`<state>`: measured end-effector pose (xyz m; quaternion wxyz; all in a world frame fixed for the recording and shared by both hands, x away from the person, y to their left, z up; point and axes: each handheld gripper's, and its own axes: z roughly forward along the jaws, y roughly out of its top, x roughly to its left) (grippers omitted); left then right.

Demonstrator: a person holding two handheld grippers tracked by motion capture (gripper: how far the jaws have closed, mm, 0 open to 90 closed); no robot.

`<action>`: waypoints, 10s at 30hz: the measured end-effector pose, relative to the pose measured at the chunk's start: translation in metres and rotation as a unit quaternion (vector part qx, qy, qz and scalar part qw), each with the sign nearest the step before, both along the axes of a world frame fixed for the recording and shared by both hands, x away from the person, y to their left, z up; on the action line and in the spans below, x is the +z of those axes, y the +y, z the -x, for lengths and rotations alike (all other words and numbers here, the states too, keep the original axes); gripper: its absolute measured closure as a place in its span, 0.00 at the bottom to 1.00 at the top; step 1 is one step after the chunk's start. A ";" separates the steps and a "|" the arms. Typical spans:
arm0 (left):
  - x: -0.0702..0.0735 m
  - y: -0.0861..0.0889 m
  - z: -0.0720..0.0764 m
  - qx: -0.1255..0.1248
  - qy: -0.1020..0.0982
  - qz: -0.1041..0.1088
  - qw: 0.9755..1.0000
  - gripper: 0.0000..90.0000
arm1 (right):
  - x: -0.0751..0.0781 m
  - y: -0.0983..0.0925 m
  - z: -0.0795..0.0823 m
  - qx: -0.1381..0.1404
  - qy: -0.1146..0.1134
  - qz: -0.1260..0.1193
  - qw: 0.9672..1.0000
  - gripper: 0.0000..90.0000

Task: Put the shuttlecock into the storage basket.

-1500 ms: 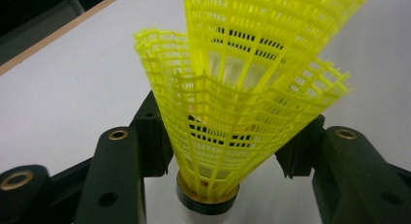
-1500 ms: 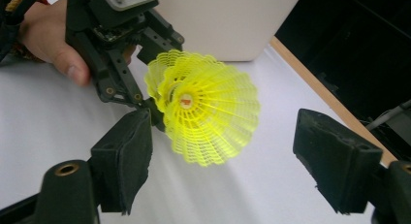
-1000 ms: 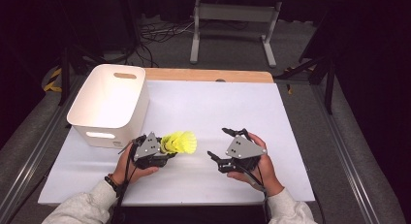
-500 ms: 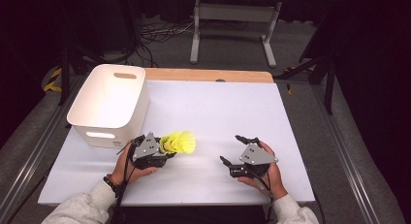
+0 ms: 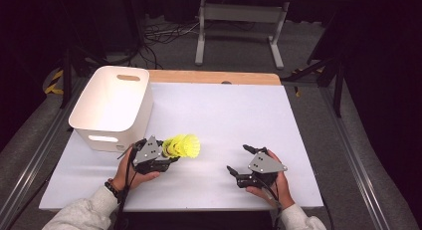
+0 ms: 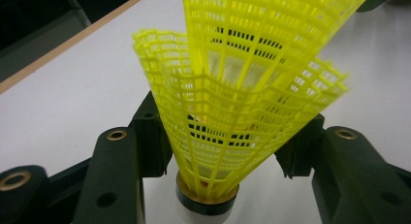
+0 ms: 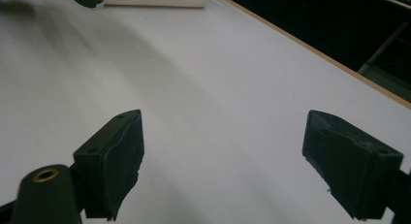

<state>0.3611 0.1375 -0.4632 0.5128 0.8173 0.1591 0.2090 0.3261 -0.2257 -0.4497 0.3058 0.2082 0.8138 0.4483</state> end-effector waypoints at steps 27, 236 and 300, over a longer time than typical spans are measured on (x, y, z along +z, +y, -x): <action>0.019 0.023 0.011 0.005 -0.019 0.031 0.999 0.53 | 0.003 0.005 0.000 0.005 -0.009 -0.004 1.000 0.17; 0.079 0.123 -0.174 0.240 0.176 -0.111 0.948 0.45 | 0.001 -0.001 -0.011 -0.011 0.019 -0.003 1.000 0.19; 0.136 0.115 -0.089 0.193 -0.046 0.008 0.980 0.17 | 0.006 0.000 -0.009 -0.013 0.006 0.000 1.000 0.19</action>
